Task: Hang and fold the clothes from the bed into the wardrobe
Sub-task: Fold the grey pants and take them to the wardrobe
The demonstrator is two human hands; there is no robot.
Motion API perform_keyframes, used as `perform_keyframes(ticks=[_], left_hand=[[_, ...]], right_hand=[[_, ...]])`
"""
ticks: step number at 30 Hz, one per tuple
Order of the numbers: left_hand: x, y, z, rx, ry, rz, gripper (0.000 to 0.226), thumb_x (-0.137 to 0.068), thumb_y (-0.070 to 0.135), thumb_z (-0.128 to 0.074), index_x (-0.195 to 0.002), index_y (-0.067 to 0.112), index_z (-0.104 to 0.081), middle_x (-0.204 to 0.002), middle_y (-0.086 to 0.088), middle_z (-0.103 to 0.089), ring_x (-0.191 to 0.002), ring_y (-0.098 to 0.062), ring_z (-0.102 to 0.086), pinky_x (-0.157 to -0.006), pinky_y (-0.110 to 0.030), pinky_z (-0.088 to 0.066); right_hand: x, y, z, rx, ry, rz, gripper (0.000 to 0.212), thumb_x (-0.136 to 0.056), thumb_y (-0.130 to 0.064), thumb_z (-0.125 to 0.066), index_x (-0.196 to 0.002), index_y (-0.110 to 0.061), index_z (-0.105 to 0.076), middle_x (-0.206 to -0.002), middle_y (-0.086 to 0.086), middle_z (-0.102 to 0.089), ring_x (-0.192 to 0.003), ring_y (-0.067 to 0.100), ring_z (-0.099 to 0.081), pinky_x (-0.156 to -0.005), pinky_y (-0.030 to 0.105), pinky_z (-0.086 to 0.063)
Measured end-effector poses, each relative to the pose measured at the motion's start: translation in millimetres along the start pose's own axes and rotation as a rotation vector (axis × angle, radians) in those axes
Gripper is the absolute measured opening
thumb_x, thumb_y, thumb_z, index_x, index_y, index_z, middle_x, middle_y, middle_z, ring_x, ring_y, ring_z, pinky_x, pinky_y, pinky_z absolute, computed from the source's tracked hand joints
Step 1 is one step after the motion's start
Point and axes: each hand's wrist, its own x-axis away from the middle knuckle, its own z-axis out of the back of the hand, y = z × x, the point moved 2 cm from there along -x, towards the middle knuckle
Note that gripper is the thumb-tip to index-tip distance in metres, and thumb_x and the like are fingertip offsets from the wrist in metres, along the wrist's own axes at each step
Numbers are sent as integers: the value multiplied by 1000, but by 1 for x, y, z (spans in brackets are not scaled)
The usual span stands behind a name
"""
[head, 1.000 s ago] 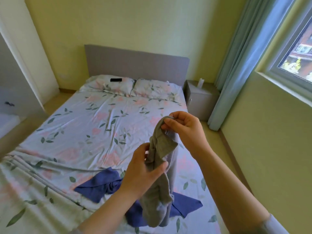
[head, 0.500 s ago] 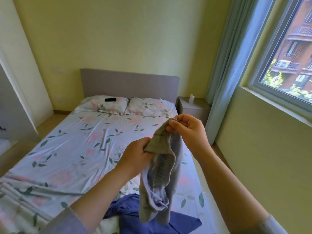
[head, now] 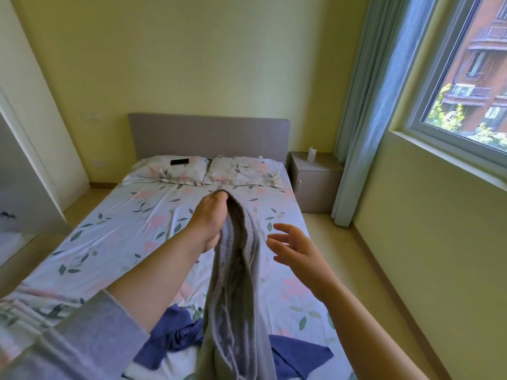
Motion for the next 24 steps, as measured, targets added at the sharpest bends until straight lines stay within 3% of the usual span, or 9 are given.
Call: perform_keyframes(ticks=[3,6,9,12,15,17,19,22,24], left_hand=[[-5,3,4,42,34,-24,22,-102,19,-32,-101,9,-51,-97,-14,-51,-91,-25,-48,-80,-39,-40],[-1,9,6,107,65,-30,34,-103,20,-31,-117,1,-56,-116,-17,-62,-109,-30,-58,-101,-45,-46],[5,18,9,159,75,-47,39,-102,21,-31,-125,-1,-53,-121,-20,-61,-115,-33,-57,-104,-49,-45],[10,27,14,196,71,-88,31,-101,18,-30,-116,6,-54,-109,-18,-57,-107,-31,-56,-99,-47,-46],[13,33,19,191,76,-148,20,-99,14,-30,-105,16,-49,-99,-11,-50,-93,-25,-47,-86,-42,-43],[12,35,25,135,105,-183,22,-100,14,-30,-102,12,-51,-99,-15,-55,-94,-25,-51,-95,-45,-46],[10,35,33,53,124,-179,25,-101,20,-31,-101,10,-54,-107,-16,-61,-103,-27,-56,-104,-51,-41],[9,34,44,22,103,-118,32,-103,34,-34,-113,15,-58,-122,-12,-63,-115,-29,-57,-106,-50,-42],[9,29,47,26,68,-96,35,-103,37,-34,-120,19,-58,-127,-8,-62,-118,-27,-56,-107,-50,-41]], right_hand=[[3,8,-8,74,-23,8,38,-91,-31,-67,-127,-26,-54,-116,-3,-66,-103,8,-65,-85,23,-56],[4,12,-19,152,-66,-5,41,-91,-32,-68,-129,-25,-53,-115,-5,-65,-100,7,-66,-83,19,-56],[4,18,-31,221,-97,-19,43,-88,-33,-70,-126,-29,-52,-113,-8,-64,-100,4,-65,-83,19,-55],[3,25,-43,339,-111,-21,35,-85,-33,-71,-116,-32,-55,-107,-11,-65,-97,4,-62,-79,18,-51],[0,28,-48,494,-32,24,12,-91,-21,-60,-93,-9,-59,-85,10,-63,-75,20,-56,-67,30,-42],[-1,25,-48,521,41,49,20,-95,-15,-51,-78,-4,-51,-70,15,-50,-63,19,-44,-59,31,-33],[0,16,-44,471,94,81,26,-97,-18,-50,-73,-6,-48,-66,8,-45,-59,15,-39,-57,28,-30],[1,-3,-38,476,-5,128,20,-94,-27,-59,-80,-14,-63,-69,-4,-60,-61,10,-53,-61,23,-44],[-1,-20,-33,420,-35,174,11,-91,-33,-66,-95,-23,-69,-86,-10,-70,-78,5,-65,-72,18,-54]])
